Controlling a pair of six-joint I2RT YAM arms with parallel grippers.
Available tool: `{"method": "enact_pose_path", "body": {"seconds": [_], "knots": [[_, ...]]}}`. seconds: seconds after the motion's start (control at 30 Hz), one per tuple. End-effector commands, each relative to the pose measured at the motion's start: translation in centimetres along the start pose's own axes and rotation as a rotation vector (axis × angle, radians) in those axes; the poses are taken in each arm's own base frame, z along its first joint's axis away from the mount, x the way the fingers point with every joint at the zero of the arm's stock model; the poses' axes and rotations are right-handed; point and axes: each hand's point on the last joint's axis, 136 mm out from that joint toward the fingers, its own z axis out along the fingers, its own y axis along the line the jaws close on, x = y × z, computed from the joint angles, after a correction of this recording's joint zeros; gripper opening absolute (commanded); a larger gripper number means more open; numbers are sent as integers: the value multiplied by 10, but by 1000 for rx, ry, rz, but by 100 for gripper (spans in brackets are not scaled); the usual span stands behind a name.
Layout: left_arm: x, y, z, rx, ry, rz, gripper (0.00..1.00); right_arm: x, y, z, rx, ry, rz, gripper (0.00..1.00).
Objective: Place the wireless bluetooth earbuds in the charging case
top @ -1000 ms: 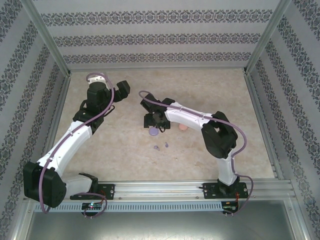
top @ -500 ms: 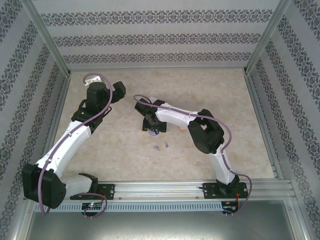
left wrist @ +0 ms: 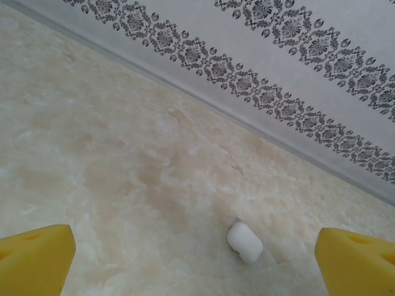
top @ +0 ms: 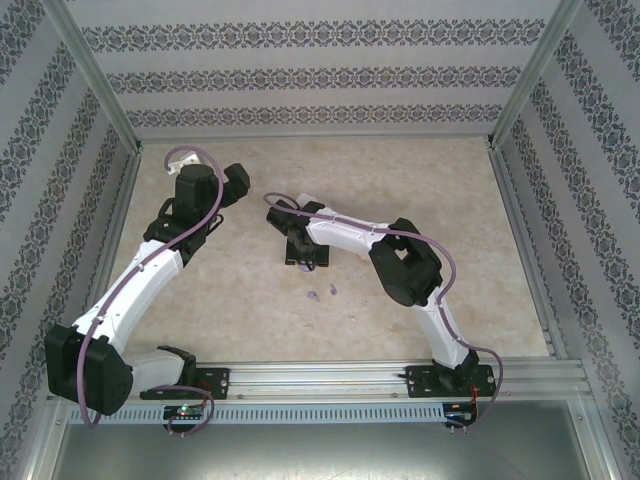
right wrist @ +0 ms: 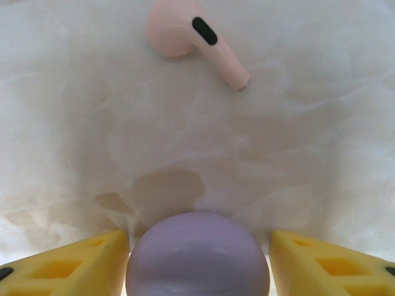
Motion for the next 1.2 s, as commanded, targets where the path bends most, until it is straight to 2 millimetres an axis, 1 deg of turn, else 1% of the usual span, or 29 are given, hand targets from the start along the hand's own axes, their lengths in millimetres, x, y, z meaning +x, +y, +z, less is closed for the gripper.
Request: {"method": "enact_pose_path", "body": {"seconds": [0.0,0.17,0.27,0.37,0.47,0.6,0.77,0.87,1.03,1.17], "knots": [[-5,5,-2,-19,-6,-28,100,3,1,5,31,-4,3,60],[-1,5,0,-13,2,-33,100,4,2,7,25,-1,2,51],[4,4,3,1,15,-27,100,4,4,3,4,-12,8,44],[10,-1,6,38,35,0,100,2,5,-10,-36,-42,11,40],[17,-9,7,102,48,28,100,-2,7,-30,-89,-83,23,40],[28,-21,7,199,66,74,99,-12,7,-60,-154,-142,43,40],[43,-40,2,365,68,85,99,-34,-7,-95,-239,-208,125,40],[51,-52,-1,487,61,79,99,-54,-23,-119,-297,-263,196,40],[64,-72,-9,658,57,102,99,-92,-49,-161,-418,-342,345,40],[74,-89,-19,794,61,117,99,-115,-56,-183,-533,-363,470,40]]}}
